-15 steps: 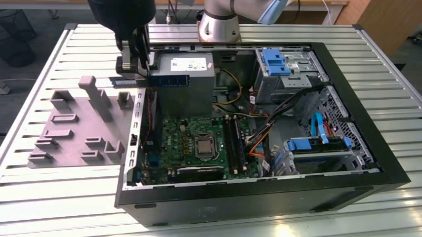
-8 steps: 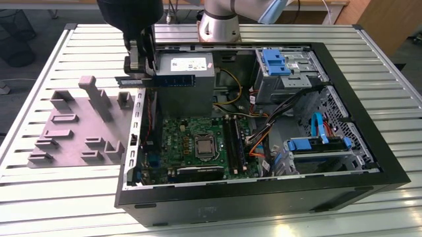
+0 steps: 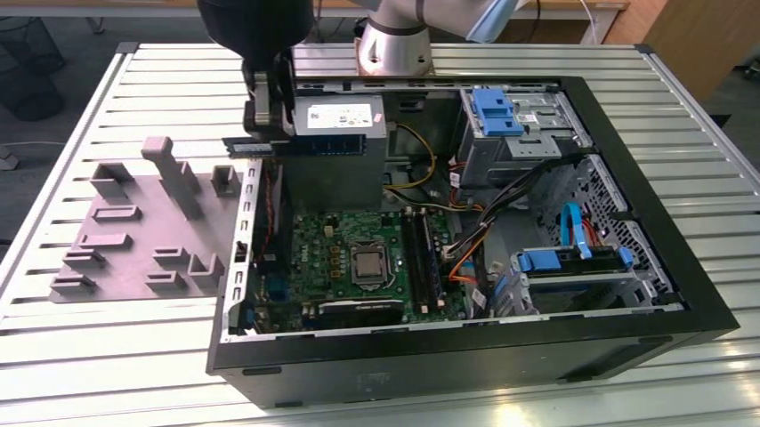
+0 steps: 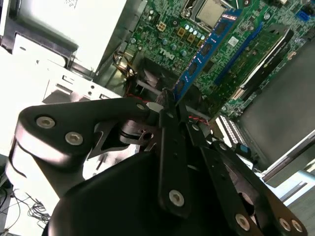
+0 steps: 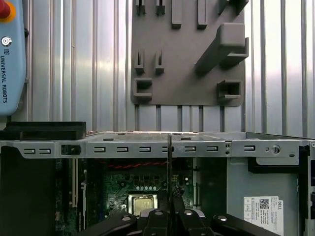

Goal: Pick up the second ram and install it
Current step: 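Pick up the second ram and move it above second insertion slot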

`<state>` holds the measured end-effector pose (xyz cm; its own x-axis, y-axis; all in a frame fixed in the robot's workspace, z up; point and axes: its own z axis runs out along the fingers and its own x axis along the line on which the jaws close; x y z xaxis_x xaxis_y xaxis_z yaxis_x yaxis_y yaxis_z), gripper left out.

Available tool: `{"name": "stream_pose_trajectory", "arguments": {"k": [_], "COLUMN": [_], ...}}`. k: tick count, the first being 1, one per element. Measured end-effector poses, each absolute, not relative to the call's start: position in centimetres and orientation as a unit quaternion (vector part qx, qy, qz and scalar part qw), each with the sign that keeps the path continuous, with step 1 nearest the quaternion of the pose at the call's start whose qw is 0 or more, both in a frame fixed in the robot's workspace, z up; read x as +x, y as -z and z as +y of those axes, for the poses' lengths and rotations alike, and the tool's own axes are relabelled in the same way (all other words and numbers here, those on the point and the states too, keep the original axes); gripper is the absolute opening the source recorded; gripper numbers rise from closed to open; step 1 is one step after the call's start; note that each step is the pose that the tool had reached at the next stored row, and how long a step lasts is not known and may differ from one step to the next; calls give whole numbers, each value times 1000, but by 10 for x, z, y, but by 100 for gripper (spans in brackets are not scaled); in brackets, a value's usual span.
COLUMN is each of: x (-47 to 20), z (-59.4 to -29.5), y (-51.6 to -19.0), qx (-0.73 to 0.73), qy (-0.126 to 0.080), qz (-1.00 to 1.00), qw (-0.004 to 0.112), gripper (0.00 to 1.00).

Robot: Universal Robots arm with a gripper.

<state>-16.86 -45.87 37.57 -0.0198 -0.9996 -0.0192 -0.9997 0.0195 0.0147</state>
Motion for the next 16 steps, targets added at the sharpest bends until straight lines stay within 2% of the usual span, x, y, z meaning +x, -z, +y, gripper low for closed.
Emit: {"name": "stream_pose_trajectory", "arguments": {"k": [16], "x": [-150], "z": [-459], "y": [-376], "qx": [-700], "qy": [-12], "qz": [714], "qw": [2], "gripper": [14]}}
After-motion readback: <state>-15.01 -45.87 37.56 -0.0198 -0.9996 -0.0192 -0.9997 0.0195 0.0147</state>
